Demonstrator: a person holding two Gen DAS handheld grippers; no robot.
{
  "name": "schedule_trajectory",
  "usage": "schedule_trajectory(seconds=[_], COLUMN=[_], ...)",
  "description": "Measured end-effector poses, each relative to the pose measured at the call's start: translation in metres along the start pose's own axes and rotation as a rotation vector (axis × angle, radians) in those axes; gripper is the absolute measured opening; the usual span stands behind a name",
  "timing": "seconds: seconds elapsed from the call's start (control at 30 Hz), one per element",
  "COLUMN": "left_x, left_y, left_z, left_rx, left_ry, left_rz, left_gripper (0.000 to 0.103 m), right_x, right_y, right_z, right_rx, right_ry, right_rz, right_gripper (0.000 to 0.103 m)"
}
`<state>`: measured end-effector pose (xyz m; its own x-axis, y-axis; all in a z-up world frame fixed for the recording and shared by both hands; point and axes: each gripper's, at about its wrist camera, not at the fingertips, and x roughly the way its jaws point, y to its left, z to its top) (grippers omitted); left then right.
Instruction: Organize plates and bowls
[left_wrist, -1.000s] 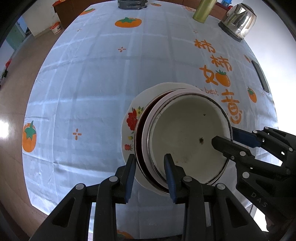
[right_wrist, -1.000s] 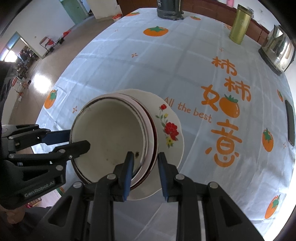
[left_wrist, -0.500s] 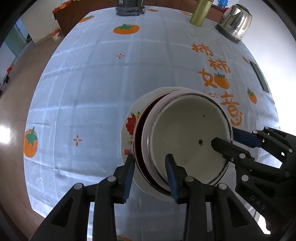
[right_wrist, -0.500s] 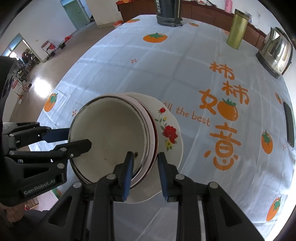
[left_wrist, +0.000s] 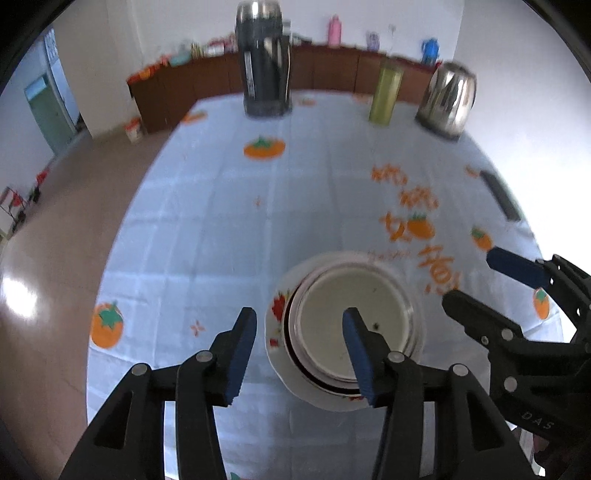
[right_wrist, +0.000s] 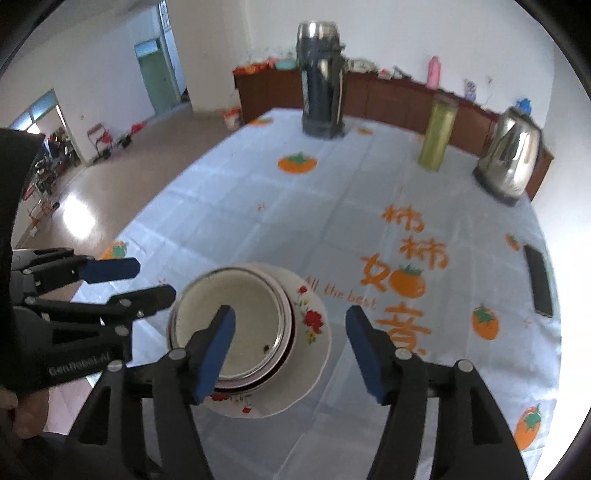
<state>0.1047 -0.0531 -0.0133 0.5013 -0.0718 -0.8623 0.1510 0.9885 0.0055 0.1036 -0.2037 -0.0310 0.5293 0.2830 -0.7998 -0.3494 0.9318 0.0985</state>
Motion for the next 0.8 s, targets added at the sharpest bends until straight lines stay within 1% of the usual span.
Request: schedule_trajectory(seconds=[0.07,0.3,0.47,0.6,0.8], left_x=[-0.012,-0.037,-0.051,-0.060,-0.067], left_y=[-0.002,-0.006,-0.010,-0.011,-0.010], left_z=[0.000,-0.002,-0.008,-0.014,-0.020], left_rx=[0.004,0.001,0.006,0.012,0.010], left_ry=[-0.037,-0.104,-0.140,-0.156,-0.167], left_rz=[0.003,0.000,-0.003,0.000,0.001], left_gripper=[0.053,0.053,0.053,0.053,0.053], right_x=[-0.016,-0.056,-0.076,-0.086,-0.093], right_y=[-0.001,-0.004,0.000,0.006,0.016], right_z=[-0.002,-0.005,-0.009,-0.013,-0.019], right_rx=[0.002,0.025,0.036,0.038,0.035], right_ry=[-0.040,-0.140,-0.208,-0.241,-0.255], right_rz=[-0.027,-0.073,-0.086,-0.087,-0.080], right_gripper=[0.071,0.072,0.074,0.075,0.077])
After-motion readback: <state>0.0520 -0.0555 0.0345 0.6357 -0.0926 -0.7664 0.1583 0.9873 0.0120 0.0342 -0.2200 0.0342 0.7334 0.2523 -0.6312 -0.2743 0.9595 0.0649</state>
